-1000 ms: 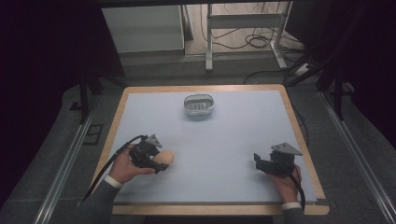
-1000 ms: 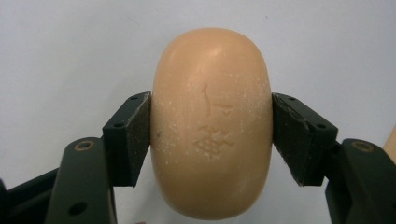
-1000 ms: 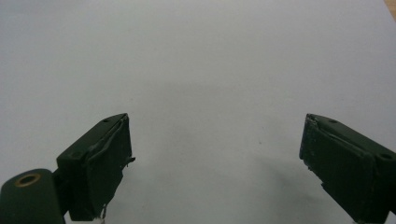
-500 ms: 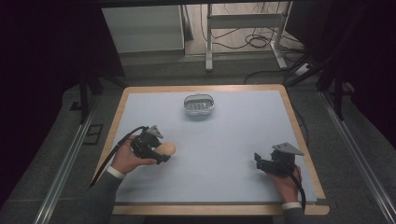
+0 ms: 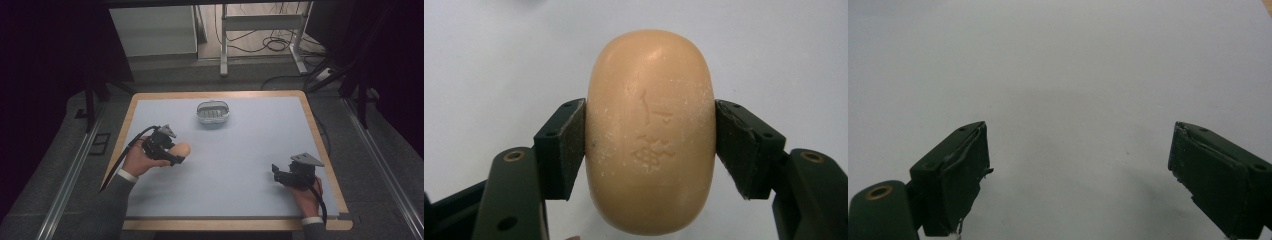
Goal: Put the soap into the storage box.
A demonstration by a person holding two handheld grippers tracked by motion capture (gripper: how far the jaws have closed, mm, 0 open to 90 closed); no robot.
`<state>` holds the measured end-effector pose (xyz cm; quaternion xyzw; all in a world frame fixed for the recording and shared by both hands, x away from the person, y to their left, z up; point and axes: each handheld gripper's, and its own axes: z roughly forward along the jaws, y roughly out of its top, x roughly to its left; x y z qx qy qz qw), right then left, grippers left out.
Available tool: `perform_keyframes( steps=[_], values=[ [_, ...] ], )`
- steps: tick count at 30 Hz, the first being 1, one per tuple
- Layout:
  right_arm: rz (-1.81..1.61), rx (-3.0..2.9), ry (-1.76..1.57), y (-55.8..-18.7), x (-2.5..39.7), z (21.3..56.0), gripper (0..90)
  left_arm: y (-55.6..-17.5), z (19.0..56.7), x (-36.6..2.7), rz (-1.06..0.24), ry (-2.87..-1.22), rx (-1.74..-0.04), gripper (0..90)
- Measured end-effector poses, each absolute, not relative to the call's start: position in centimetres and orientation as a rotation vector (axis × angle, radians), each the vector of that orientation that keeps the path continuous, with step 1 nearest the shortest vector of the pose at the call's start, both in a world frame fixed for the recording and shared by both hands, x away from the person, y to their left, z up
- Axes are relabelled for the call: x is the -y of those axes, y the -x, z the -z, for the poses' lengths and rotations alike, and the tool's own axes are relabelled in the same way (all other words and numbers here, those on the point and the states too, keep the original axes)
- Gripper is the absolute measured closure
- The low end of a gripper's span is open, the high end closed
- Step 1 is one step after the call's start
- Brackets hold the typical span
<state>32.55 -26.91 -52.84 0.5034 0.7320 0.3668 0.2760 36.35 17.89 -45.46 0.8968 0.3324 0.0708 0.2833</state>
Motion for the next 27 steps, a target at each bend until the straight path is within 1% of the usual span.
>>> perform_keyframes(
  steps=[27],
  values=[
    [-0.971,-1.972,-1.365,-32.7,26.8,52.9,10.2,-40.9,43.7,-17.0,-0.205,-2.360,-0.895,32.9]
  ],
)
